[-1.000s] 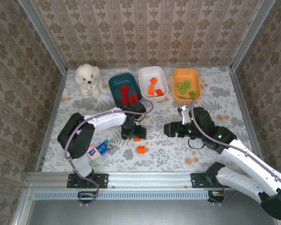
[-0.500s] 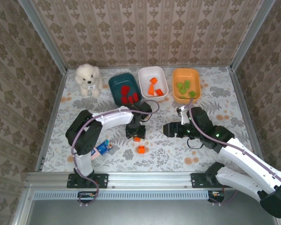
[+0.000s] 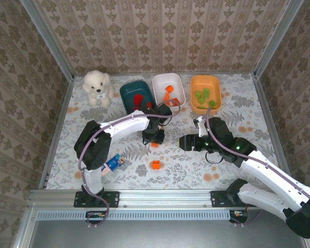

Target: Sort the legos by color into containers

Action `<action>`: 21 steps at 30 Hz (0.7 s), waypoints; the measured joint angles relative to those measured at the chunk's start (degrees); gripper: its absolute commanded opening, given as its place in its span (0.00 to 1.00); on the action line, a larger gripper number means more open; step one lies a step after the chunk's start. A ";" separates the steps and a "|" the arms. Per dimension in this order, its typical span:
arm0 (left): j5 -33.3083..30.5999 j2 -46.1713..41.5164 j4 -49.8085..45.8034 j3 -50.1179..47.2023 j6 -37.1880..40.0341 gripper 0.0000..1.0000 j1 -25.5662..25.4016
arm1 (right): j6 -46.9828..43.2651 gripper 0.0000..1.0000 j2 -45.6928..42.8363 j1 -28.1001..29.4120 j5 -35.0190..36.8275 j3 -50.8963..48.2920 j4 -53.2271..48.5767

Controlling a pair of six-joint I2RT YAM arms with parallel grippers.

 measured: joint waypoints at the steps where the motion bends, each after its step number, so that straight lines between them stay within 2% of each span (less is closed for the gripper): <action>1: 0.02 0.00 -0.04 2.64 0.37 0.27 0.85 | -0.02 0.79 -0.72 0.00 0.42 0.00 0.70; 7: 1.14 3.21 1.25 20.70 4.00 0.27 6.91 | 0.28 0.81 -1.68 -0.50 4.33 1.01 6.27; 10: 1.99 8.85 2.97 29.27 5.68 0.27 9.51 | 0.48 0.81 1.03 -1.36 5.09 2.69 8.20; 17: 3.23 28.06 6.69 49.46 8.81 0.27 13.75 | 1.81 0.82 8.70 -3.17 5.79 7.89 10.14; 21: 3.26 34.32 10.01 54.03 8.79 0.26 15.43 | 3.58 0.82 13.84 -5.38 5.90 10.73 10.97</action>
